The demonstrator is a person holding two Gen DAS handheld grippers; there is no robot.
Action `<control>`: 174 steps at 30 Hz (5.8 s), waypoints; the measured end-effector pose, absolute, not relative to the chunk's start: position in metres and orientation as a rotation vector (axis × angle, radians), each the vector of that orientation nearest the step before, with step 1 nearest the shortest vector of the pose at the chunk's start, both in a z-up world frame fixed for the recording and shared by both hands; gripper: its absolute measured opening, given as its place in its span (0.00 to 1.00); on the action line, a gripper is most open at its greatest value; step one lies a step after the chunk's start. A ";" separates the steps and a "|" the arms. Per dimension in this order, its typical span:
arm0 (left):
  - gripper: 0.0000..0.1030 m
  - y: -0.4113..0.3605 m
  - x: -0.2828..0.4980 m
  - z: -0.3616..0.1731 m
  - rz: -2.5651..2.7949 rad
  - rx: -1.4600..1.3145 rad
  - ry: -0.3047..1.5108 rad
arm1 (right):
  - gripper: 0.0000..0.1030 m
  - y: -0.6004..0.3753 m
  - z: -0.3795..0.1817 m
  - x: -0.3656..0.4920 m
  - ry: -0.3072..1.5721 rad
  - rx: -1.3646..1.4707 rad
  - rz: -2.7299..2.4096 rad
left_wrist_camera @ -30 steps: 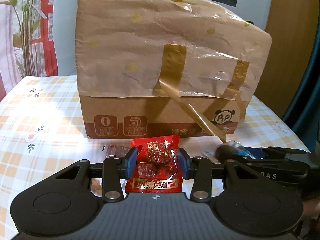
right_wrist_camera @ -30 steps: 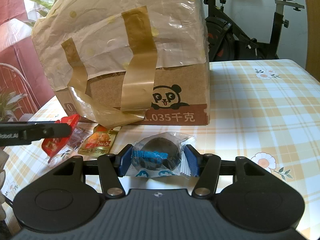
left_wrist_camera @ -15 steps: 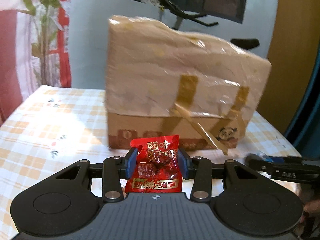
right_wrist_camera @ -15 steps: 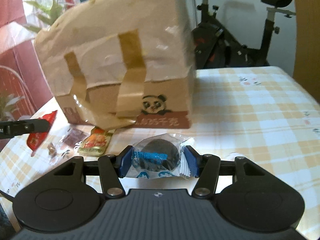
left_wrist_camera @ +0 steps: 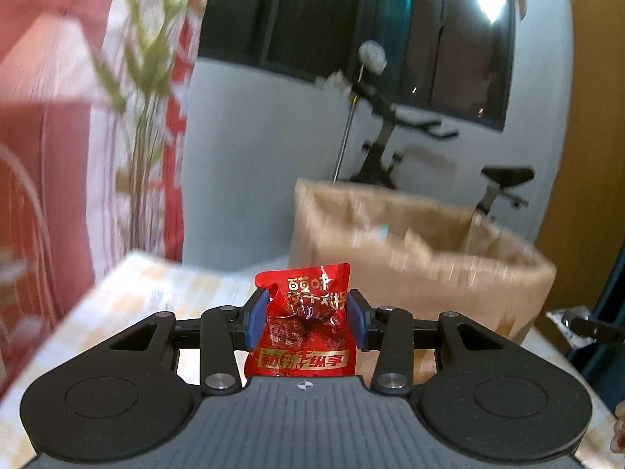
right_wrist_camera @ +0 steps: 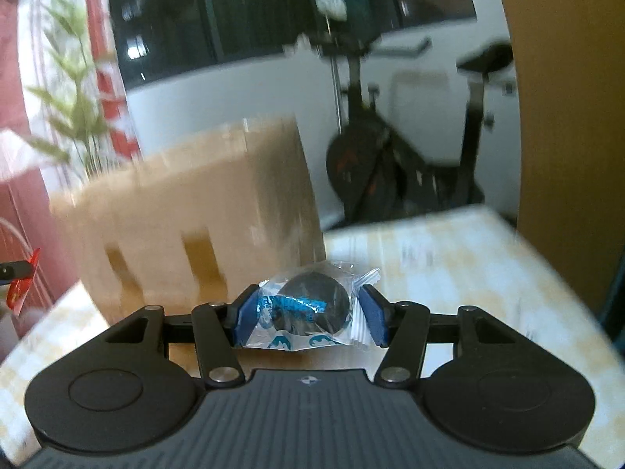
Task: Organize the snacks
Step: 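Lift the red packet and blue-labelled snack over the paper bag with both tools, then open both tools to drop the two snacks into the paper bag, then move both tools back down to the snacks beside the paper bag, then grasp the clear peanut packet with the left tool while the right tool grasps the gold pouch, then lift the peanut packet and gold pouch over the paper bag with both tools, then open both tools to drop the peanut packet and gold pouch into the bag, then move both tools back down to the last packet on the table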
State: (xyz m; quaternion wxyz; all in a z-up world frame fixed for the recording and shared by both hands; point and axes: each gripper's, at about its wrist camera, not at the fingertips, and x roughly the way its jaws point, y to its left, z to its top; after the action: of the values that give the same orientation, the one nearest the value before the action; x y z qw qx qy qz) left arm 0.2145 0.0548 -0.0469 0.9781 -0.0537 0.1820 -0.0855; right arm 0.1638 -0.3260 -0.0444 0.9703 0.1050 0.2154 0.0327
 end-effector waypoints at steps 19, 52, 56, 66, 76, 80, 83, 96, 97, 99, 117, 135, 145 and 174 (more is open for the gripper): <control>0.44 -0.041 0.320 -0.007 -0.391 -0.040 0.341 | 0.56 -0.266 0.023 0.273 0.296 0.096 0.242; 0.64 0.064 0.243 -0.112 -0.171 -0.222 0.663 | 0.70 -0.283 -0.080 0.176 0.550 0.170 0.160; 0.61 0.060 0.239 -0.136 -0.161 -0.217 0.725 | 0.70 -0.266 -0.101 0.181 0.645 0.174 0.218; 0.56 0.058 0.231 -0.167 -0.152 -0.216 0.785 | 0.69 -0.205 -0.142 0.214 0.825 0.109 0.366; 0.51 0.068 0.224 -0.176 -0.111 -0.259 0.809 | 0.68 -0.142 -0.156 0.251 0.816 -0.044 0.395; 0.49 0.067 0.223 -0.177 -0.122 -0.259 0.820 | 0.69 -0.136 -0.162 0.260 0.812 -0.046 0.353; 0.49 0.065 0.222 -0.179 -0.130 -0.256 0.827 | 0.61 -0.135 -0.164 0.256 0.795 -0.100 0.378; 0.49 0.051 0.250 -0.189 -0.105 -0.212 0.864 | 0.56 -0.185 -0.162 0.207 0.767 -0.072 0.323; 0.49 0.048 0.253 -0.189 -0.100 -0.202 0.862 | 0.56 -0.189 -0.161 0.205 0.767 -0.063 0.315; 0.49 0.039 0.256 -0.190 -0.087 -0.161 0.854 | 0.56 -0.194 -0.160 0.201 0.766 -0.045 0.306; 0.18 0.039 0.220 -0.169 -0.124 -0.158 0.754 | 0.55 -0.233 -0.143 0.175 0.724 0.058 0.246; 0.18 0.040 0.228 -0.057 -0.225 -0.138 0.420 | 0.55 -0.285 -0.031 0.144 0.427 0.119 0.176; 0.18 -0.017 0.296 -0.005 -0.352 -0.123 0.320 | 0.55 -0.265 0.038 0.236 0.234 0.049 0.263; 0.50 0.063 0.275 -0.071 -0.411 -0.153 0.496 | 0.64 -0.279 -0.029 0.183 0.386 0.139 0.140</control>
State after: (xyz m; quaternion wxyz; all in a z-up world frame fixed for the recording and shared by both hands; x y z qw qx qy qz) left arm 0.2749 0.0635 -0.0707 0.9457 -0.0752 0.2434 -0.2018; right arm 0.1827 -0.2789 -0.0290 0.9766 0.0692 0.1915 0.0694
